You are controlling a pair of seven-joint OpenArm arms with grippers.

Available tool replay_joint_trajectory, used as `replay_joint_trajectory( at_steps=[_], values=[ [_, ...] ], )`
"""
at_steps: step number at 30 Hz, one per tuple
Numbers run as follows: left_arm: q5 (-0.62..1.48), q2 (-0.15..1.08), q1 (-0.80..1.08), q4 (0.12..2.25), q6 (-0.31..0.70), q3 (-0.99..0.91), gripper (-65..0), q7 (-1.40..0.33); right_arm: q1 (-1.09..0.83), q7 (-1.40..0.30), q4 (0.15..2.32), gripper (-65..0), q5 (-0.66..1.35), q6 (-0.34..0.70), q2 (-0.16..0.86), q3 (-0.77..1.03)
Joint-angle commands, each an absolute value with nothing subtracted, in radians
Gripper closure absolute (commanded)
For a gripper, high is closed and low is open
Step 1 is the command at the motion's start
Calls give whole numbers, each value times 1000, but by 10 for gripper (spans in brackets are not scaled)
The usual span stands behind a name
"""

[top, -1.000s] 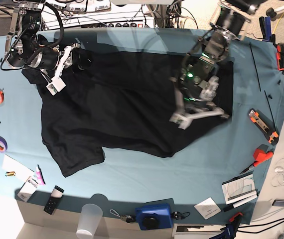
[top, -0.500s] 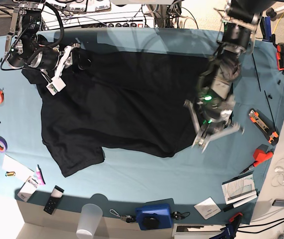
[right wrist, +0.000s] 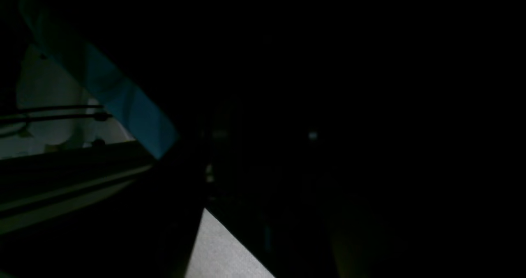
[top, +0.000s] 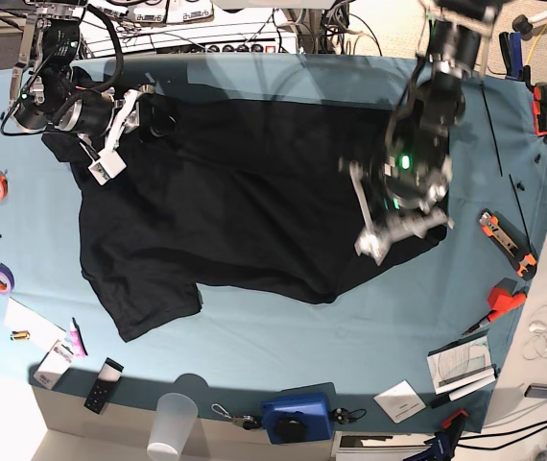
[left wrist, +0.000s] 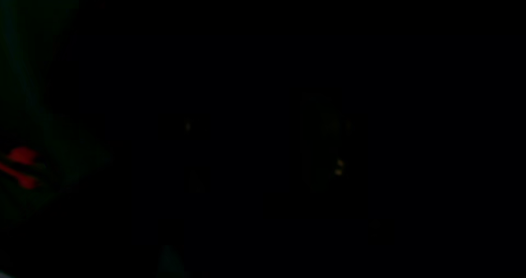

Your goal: Layout the t-shirt on the table in an organized manner, then fold the t-shirt properly

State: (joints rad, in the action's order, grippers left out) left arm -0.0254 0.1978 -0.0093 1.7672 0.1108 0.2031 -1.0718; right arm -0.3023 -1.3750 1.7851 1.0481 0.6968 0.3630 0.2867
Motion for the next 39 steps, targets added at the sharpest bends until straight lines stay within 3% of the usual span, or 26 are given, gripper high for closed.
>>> replay_joint_trajectory(
  at_steps=[1, 5, 19, 28, 32, 34, 39],
  values=[
    [-44, 199, -15, 1773, 113, 200, -326, -1036, -297, -1354, 1799, -202, 1072, 698, 379, 292],
    [-140, 200, -13, 1749, 59, 200, -293, -975, -297, -1354, 1799, -202, 1072, 698, 379, 292],
    [-153, 199, -17, 1747, 99, 200, -277, -940, -297, -1354, 1799, -202, 1072, 698, 379, 292],
    [-207, 200, -17, 1676, 49, 200, -90, -854, -297, -1354, 1799, -202, 1072, 698, 379, 292],
    [-240, 200, -17, 1666, 46, 200, -67, -856, -297, -1356, 1799, -202, 1072, 698, 379, 292],
    [-244, 200, -20, 1666, 46, 200, -4, -856, -297, -1356, 1799, -202, 1072, 698, 379, 292],
    [-326, 200, -51, 1666, 45, 200, 0, -909, -297, -1357, 1799, -202, 1072, 698, 379, 292]
  ],
)
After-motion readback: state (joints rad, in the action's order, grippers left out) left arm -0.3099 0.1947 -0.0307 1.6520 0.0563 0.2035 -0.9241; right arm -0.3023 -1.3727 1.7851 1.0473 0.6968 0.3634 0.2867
